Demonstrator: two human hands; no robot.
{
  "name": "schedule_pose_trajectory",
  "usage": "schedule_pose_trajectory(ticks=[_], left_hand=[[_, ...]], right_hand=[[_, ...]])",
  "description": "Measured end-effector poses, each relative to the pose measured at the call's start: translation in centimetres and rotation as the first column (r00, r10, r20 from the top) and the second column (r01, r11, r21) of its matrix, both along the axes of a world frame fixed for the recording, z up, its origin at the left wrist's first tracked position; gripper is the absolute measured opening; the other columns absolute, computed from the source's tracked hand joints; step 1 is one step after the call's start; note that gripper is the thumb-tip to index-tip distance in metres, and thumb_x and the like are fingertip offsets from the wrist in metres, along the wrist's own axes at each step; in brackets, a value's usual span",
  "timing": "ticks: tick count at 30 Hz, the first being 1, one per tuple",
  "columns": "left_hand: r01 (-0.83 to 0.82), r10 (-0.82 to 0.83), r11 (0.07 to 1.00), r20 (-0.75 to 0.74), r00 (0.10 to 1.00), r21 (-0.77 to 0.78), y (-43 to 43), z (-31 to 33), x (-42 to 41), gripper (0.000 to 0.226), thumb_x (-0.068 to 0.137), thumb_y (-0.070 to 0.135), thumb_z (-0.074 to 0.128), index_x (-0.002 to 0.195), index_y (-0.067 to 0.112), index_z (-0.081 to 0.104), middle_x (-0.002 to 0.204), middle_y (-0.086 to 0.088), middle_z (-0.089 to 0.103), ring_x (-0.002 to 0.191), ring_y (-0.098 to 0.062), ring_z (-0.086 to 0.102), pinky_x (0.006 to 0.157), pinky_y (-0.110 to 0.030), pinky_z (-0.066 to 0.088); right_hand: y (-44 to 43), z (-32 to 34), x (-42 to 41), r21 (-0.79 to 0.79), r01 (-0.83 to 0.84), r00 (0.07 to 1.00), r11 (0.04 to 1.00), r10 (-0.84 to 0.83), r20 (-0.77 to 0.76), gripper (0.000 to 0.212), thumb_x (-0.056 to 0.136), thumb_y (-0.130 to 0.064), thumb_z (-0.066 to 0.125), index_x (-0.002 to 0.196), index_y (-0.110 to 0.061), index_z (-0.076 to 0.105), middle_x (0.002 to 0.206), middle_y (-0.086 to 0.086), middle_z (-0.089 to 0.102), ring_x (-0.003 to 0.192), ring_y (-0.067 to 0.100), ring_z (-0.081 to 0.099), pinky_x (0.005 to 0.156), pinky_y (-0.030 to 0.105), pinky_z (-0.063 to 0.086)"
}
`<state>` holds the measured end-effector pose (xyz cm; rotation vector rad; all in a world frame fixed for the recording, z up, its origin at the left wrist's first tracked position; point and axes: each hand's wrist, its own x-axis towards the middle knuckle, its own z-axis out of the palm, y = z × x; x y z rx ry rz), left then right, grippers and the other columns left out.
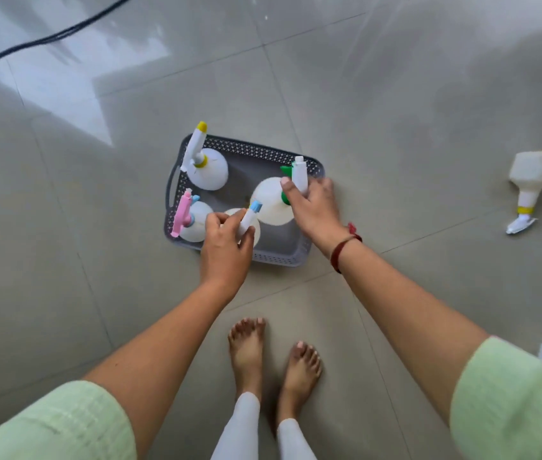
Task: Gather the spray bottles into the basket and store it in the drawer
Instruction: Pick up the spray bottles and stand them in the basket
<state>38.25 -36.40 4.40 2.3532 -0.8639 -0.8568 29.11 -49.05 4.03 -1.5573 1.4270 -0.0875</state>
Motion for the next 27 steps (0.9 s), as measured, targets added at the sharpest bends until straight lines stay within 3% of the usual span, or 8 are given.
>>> schedule_pose_trajectory(ticks=[3, 8, 13, 16, 19, 21, 23, 27], left_hand=[[-0.047, 0.048, 0.999, -0.006, 0.999, 0.027, 0.1, -1.7, 0.3, 0.037, 0.091, 0.016, 0.057, 0.128, 0.014, 0.057, 0.113, -0.016, 0.044, 0.088, -0.022, 0.046, 0.088, -0.033, 0.043], [-0.111, 0.112, 0.993, -0.014, 0.994, 0.032, 0.0, -3.6, 0.9, 0.028, 0.092, 0.017, 0.056, 0.119, 0.01, 0.06, 0.106, -0.013, 0.042, 0.082, -0.02, 0.042, 0.083, -0.032, 0.042], [-0.134, 0.135, 0.99, -0.015, 0.991, 0.051, -0.5, -4.5, 1.5, 0.024, 0.091, 0.016, 0.057, 0.113, 0.007, 0.059, 0.099, -0.004, 0.036, 0.078, -0.021, 0.042, 0.075, -0.033, 0.044], [-0.123, 0.127, 0.989, -0.045, 0.991, 0.085, -1.0, -4.9, 1.4, 0.02, 0.089, 0.015, 0.058, 0.108, 0.005, 0.057, 0.103, -0.011, 0.044, 0.083, -0.028, 0.052, 0.077, -0.038, 0.047], [-0.122, 0.128, 0.988, -0.062, 0.99, 0.09, -1.5, -5.0, 1.3, 0.022, 0.09, 0.015, 0.058, 0.109, 0.006, 0.056, 0.11, -0.015, 0.047, 0.088, -0.032, 0.056, 0.077, -0.039, 0.048], [-0.122, 0.129, 0.987, -0.057, 0.99, 0.106, -1.7, -5.0, 1.5, 0.022, 0.089, 0.016, 0.059, 0.109, 0.007, 0.056, 0.111, -0.014, 0.047, 0.089, -0.032, 0.056, 0.077, -0.041, 0.049], [-0.135, 0.142, 0.98, -0.039, 0.989, 0.145, -1.7, -5.0, 1.8, 0.023, 0.088, 0.018, 0.059, 0.109, 0.01, 0.055, 0.111, -0.013, 0.048, 0.092, -0.033, 0.056, 0.077, -0.042, 0.05], [-0.152, 0.165, 0.968, -0.052, 0.985, 0.201, -1.1, -4.6, 2.3, 0.033, 0.087, 0.019, 0.059, 0.119, 0.014, 0.048, 0.117, -0.011, 0.048, 0.096, -0.033, 0.056, 0.078, -0.043, 0.05]], right_hand=[[-0.7, -1.6, 1.8, -0.035, -0.093, 0.995, 0.995, 0.092, -0.035, 0.039, 0.094, -0.039, 0.05, 0.123, -0.015, 0.061, 0.109, 0.011, 0.047, 0.093, 0.017, 0.043, 0.088, 0.028, 0.038], [-2.0, -4.2, 3.6, -0.041, -0.114, 0.99, 0.993, 0.11, -0.091, 0.027, 0.09, -0.032, 0.056, 0.099, -0.008, 0.065, 0.103, 0.013, 0.051, 0.086, 0.02, 0.044, 0.075, 0.024, 0.033], [-3.2, -5.2, 5.2, -0.069, -0.099, 0.991, 0.993, 0.092, -0.101, 0.026, 0.085, -0.028, 0.059, 0.098, -0.006, 0.066, 0.104, 0.014, 0.059, 0.092, 0.028, 0.055, 0.078, 0.029, 0.042], [-3.7, -5.4, 6.0, -0.063, -0.115, 0.988, 0.991, 0.108, -0.111, 0.033, 0.084, -0.029, 0.06, 0.109, -0.008, 0.064, 0.11, 0.012, 0.066, 0.101, 0.028, 0.059, 0.087, 0.035, 0.049], [-4.3, -5.5, 6.7, -0.033, -0.12, 0.987, 0.992, 0.115, -0.113, 0.035, 0.086, -0.035, 0.059, 0.112, -0.011, 0.061, 0.101, 0.001, 0.062, 0.092, 0.021, 0.056, 0.077, 0.028, 0.042], [-4.7, -5.5, 7.1, -0.006, -0.081, 0.991, 0.997, 0.08, -0.105, 0.033, 0.083, -0.04, 0.061, 0.104, -0.015, 0.062, 0.095, -0.002, 0.061, 0.088, 0.019, 0.06, 0.08, 0.029, 0.048], [-4.9, -5.4, 7.5, 0.018, -0.012, 0.996, 1.0, 0.013, -0.086, 0.028, 0.079, -0.041, 0.063, 0.093, -0.017, 0.062, 0.091, 0.0, 0.065, 0.087, 0.023, 0.067, 0.083, 0.039, 0.056], [-5.2, -4.8, 7.8, 0.031, 0.034, 0.995, 0.999, -0.031, -0.097, 0.018, 0.081, -0.034, 0.063, 0.084, -0.016, 0.062, 0.087, 0.003, 0.069, 0.086, 0.027, 0.07, 0.083, 0.042, 0.056]])
